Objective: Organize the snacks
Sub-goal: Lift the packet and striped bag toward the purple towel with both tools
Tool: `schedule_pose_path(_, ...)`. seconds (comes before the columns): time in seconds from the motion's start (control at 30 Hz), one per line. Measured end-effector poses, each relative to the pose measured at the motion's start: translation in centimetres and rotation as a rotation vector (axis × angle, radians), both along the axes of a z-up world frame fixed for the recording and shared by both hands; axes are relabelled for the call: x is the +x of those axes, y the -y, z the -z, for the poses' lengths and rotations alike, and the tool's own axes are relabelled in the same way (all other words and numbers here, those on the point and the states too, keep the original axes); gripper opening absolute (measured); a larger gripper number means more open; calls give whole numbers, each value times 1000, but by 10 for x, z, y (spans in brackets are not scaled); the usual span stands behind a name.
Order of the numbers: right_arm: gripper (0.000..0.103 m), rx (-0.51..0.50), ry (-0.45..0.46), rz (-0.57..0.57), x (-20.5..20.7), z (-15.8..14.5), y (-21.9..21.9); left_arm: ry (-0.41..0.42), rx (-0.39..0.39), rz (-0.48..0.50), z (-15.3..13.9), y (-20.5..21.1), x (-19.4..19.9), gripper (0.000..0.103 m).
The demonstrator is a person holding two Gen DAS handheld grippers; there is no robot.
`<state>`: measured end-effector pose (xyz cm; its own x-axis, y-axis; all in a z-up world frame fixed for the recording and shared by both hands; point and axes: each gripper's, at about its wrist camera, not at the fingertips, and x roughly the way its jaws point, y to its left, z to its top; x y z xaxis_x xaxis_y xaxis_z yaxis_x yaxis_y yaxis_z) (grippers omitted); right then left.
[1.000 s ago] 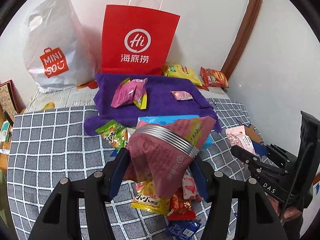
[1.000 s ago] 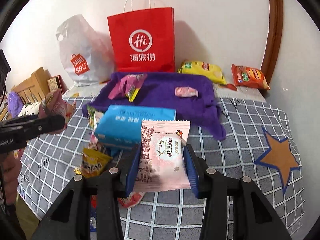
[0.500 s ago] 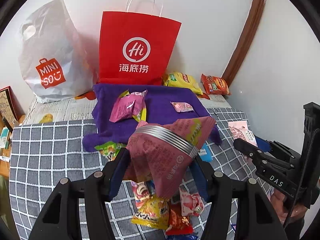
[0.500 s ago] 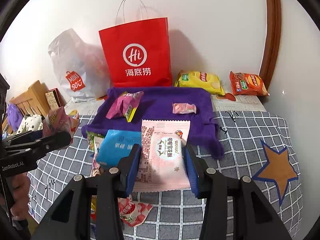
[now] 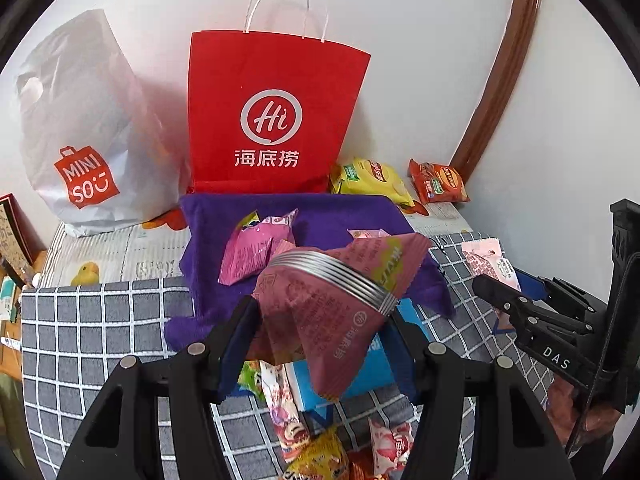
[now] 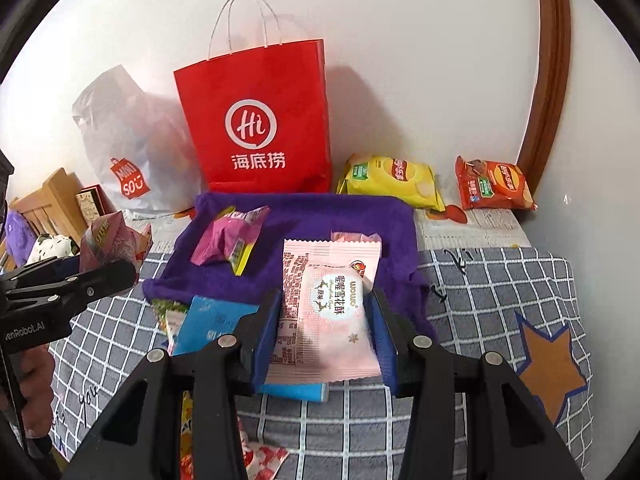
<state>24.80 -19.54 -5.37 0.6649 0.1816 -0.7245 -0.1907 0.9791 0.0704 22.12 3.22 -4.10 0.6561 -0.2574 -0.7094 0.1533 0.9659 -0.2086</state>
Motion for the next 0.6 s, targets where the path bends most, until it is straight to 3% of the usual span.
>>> schedule_pose_path(0.6, 44, 1, -19, 8, 69, 19, -9, -41, -13, -42, 14, -26, 61, 59)
